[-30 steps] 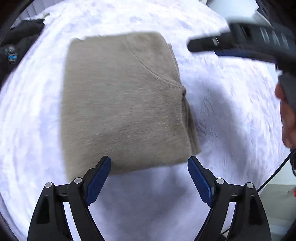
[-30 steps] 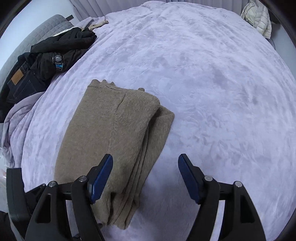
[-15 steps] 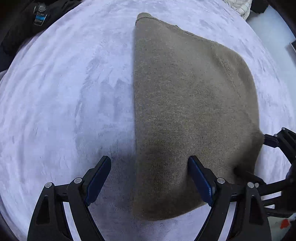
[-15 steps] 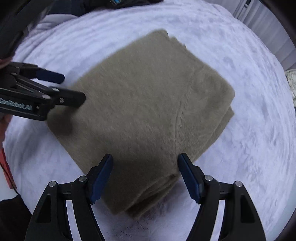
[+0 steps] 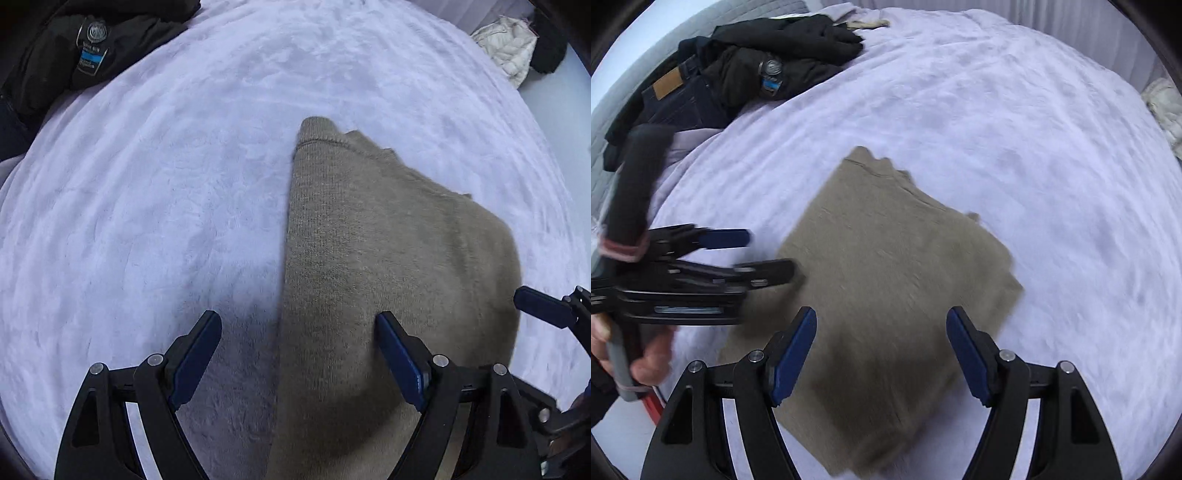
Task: Fold small clothes
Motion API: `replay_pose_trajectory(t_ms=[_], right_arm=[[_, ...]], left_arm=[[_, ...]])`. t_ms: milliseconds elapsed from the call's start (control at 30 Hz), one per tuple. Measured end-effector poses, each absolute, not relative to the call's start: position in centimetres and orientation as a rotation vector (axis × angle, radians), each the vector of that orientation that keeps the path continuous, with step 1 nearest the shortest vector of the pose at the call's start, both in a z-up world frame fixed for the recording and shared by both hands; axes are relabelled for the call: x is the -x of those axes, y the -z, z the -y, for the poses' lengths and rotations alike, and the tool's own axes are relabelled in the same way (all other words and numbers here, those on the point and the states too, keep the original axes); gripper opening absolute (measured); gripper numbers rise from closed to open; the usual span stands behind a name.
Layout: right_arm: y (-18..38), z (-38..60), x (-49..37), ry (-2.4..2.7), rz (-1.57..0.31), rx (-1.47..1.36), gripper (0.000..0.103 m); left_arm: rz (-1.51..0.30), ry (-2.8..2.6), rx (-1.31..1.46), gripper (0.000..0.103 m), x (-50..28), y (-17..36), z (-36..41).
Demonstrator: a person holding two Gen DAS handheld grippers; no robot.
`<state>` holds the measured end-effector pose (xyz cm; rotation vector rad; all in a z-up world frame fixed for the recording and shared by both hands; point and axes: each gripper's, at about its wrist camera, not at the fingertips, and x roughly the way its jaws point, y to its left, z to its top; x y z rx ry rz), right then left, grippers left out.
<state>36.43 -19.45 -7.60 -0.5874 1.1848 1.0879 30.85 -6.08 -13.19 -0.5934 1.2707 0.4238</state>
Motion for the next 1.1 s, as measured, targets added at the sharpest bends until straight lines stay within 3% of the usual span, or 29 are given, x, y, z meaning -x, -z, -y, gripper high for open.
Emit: replay_pose_trajectory(t_ms=[100, 167, 300, 433, 600, 767, 800, 833, 867, 900, 933, 1100], right_arm=[[12.2, 18.2, -37.5, -1.017, -1.282, 0.677, 0.076], [13.3, 18.9, -38.4, -1.006, -1.299, 0.63, 0.076], [9.8, 22.7, -40.7, -0.93, -1.316, 0.428, 0.079], [8.3, 29.9, -42.7, -0.844, -1.355, 0.195, 0.084], [11.4, 31.6, -42.9, -0.888, -1.536, -0.02, 0.084], [17.1, 27.3, -41.2, -0.913, -1.68, -0.008, 0.084], [17.6, 26.9, -40.7, -0.907, -1.672, 0.003, 0.084], [17.7, 26.2, -40.5, -0.914, -1.654, 0.011, 0.079], [17.4, 25.7, -40.5, -0.934, -1.642, 0.003, 0.068], [17.0, 25.4, -40.4, -0.94, -1.64, -0.002, 0.051], [16.6, 25.2, -40.3, -0.947, -1.634, 0.016, 0.045], [13.0, 25.0, -38.6, -0.972, -1.549, 0.078, 0.038]], left_arm=[[-1.305, -0.429, 0.601, 0.098, -31.0, 14.7, 5.9], [-1.291, -0.4, 0.584, 0.098, -30.4, 13.8, 5.7], [-1.187, -0.312, 0.644, 0.098, -26.7, 10.5, 4.2], [-1.221, -0.174, 0.742, 0.098, -26.1, 11.4, 3.1], [-1.304, 0.003, 0.832, 0.098, -28.4, 14.1, 5.3], [-1.408, 0.011, 0.85, 0.098, -30.1, 16.7, 7.8], [-1.407, -0.005, 0.829, 0.092, -30.4, 16.5, 8.2], [-1.404, -0.01, 0.808, 0.078, -30.6, 16.1, 8.5], [-1.395, -0.008, 0.793, 0.071, -30.6, 15.5, 8.7], [-1.384, -0.002, 0.786, 0.057, -30.5, 15.1, 8.8], [-1.373, 0.008, 0.773, 0.048, -30.2, 14.6, 8.8], [-1.38, 0.025, 0.707, 0.044, -29.1, 11.9, 9.5]])
